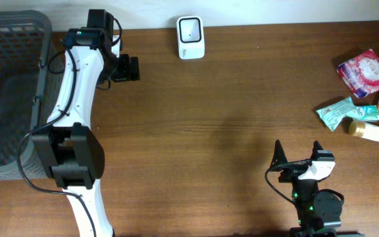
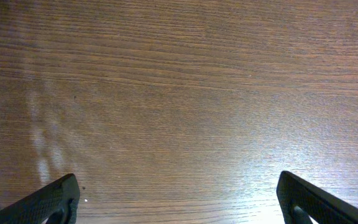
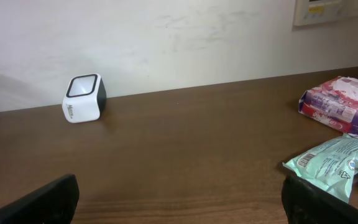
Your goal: Scan the item barcode
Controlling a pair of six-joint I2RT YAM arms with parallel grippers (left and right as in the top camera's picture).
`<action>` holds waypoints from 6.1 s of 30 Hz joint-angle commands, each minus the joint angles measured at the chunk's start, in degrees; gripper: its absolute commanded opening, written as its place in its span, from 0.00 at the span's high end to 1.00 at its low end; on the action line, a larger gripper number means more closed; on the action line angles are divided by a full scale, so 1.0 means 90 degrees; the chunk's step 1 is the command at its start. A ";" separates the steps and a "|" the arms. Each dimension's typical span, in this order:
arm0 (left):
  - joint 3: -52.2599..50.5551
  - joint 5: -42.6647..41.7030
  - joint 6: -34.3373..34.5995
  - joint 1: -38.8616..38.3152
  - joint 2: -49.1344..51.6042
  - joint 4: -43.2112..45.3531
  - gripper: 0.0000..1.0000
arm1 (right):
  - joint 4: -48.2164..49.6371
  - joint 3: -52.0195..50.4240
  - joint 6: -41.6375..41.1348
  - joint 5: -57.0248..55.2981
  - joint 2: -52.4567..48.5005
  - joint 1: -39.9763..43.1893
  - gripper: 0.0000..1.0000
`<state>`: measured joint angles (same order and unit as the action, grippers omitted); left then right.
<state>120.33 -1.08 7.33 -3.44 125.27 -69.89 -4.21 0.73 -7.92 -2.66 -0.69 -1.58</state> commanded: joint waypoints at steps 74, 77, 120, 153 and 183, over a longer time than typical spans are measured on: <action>-1.3318 0.0559 0.0032 0.0736 -1.3889 0.7808 0.01 | -0.0039 -0.0046 0.0022 0.0058 0.0056 0.0022 0.01; -1.3318 0.0505 -0.0017 0.0741 -1.3889 0.7278 0.01 | -0.0039 -0.0046 0.0022 0.0058 0.0056 0.0022 0.01; -1.3313 0.0097 -0.0772 0.0733 -1.3886 0.7232 0.01 | -0.0039 -0.0046 0.0022 0.0058 0.0056 0.0022 0.01; -1.3313 0.0097 -0.0772 0.0733 -1.3886 0.7232 0.01 | -0.0061 -0.0046 0.1161 0.0296 0.0056 0.0041 0.01; -1.3313 0.0097 -0.0772 0.0733 -1.3886 0.7232 0.02 | -0.0053 -0.0046 0.1163 0.0294 0.0056 0.0041 0.01</action>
<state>0.75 0.43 1.28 2.98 0.73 -4.54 -4.40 0.73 2.96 -0.08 -0.58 -1.48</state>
